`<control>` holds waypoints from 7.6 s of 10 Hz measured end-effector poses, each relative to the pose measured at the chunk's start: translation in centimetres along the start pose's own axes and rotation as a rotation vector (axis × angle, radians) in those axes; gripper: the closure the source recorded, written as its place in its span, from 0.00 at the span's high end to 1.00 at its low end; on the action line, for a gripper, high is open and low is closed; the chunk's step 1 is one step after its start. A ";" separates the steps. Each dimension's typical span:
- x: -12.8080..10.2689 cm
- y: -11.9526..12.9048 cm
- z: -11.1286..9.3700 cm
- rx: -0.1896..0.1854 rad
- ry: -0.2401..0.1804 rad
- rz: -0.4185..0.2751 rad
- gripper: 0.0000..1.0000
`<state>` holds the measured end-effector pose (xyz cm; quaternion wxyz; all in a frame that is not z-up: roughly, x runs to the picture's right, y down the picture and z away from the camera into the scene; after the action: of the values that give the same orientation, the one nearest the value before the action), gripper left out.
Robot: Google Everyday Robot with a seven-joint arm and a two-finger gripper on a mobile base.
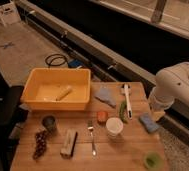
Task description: Place fork in paper cup
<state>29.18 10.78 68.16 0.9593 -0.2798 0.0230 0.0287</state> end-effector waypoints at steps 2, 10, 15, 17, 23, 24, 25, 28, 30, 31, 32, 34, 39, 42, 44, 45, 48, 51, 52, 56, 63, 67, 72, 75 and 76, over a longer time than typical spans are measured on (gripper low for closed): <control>0.0 0.0 0.0 0.000 0.000 0.000 0.65; -1.6 -1.1 -1.2 0.025 0.009 -0.017 0.65; -11.5 -2.9 -1.5 0.032 -0.055 -0.143 0.65; -15.9 -2.6 -1.4 0.035 -0.074 -0.224 0.65; -15.6 -2.6 -1.3 0.036 -0.082 -0.224 0.65; -16.1 -2.4 -0.7 0.020 -0.106 -0.253 0.65; -16.9 -2.0 -0.2 0.001 -0.120 -0.280 0.65; -22.5 -0.8 2.0 -0.063 -0.157 -0.385 0.65; -26.4 0.7 3.2 -0.109 -0.183 -0.468 0.65; -27.4 1.2 3.3 -0.120 -0.188 -0.496 0.65; -27.4 1.2 3.3 -0.121 -0.187 -0.498 0.65; -27.3 1.3 3.3 -0.126 -0.183 -0.499 0.65; -29.1 1.4 4.8 -0.147 -0.202 -0.537 0.65; -29.9 2.1 7.0 -0.166 -0.212 -0.555 0.65; -30.7 2.2 8.8 -0.178 -0.201 -0.577 0.65; -30.7 2.0 9.5 -0.185 -0.203 -0.577 0.65; -31.2 1.3 11.7 -0.212 -0.206 -0.570 0.65; -30.5 0.8 13.6 -0.248 -0.235 -0.523 0.65; -30.3 0.9 14.3 -0.263 -0.246 -0.509 0.65; -30.2 1.3 16.0 -0.302 -0.315 -0.472 0.65; -30.3 2.0 17.7 -0.329 -0.372 -0.412 0.47; -30.3 2.1 17.7 -0.318 -0.364 -0.406 0.07; -30.2 1.9 16.6 -0.276 -0.360 -0.412 0.00; -30.7 1.4 12.8 -0.215 -0.361 -0.438 0.00; -30.9 1.1 10.9 -0.184 -0.360 -0.451 0.00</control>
<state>-1.40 16.24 78.63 0.9008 -0.3541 -0.2128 -0.1341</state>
